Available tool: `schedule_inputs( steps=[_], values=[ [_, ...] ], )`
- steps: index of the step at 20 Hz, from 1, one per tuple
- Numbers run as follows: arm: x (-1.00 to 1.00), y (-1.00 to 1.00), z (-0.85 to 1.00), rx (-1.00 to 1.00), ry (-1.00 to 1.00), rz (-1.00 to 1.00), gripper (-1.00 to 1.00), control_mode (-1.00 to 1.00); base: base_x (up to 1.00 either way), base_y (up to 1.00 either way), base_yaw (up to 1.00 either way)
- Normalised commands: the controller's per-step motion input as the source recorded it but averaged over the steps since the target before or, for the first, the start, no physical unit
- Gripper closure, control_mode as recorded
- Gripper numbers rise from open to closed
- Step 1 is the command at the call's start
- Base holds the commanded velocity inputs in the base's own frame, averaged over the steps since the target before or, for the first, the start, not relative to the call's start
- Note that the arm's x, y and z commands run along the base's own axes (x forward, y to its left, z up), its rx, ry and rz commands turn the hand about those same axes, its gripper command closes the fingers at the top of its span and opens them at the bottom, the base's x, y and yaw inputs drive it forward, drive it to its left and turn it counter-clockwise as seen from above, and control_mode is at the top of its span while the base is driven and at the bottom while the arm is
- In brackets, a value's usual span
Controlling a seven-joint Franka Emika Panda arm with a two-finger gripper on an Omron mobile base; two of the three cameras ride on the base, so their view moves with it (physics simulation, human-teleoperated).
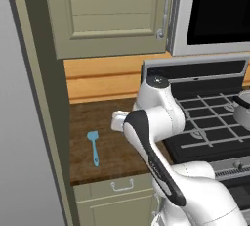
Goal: Put the lemon wedge and garlic in the pot. Retrieve the spatula and lightly stir the vegetables in the pot.
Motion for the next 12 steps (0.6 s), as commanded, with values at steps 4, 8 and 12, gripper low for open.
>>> schedule_inputs(
  steps=[4,8,12],
  values=[
    [0.54,0.57,-0.41,0.05,0.12,0.03,-1.0,-1.0,0.0,0.0,0.0],
    [0.46,0.6,-0.45,0.0,0.23,0.0,-1.0,-1.0,0.0,0.0,0.0],
    [0.39,0.49,-0.54,0.0,0.26,0.01,-1.0,-1.0,0.0,0.0,0.0]
  ],
)
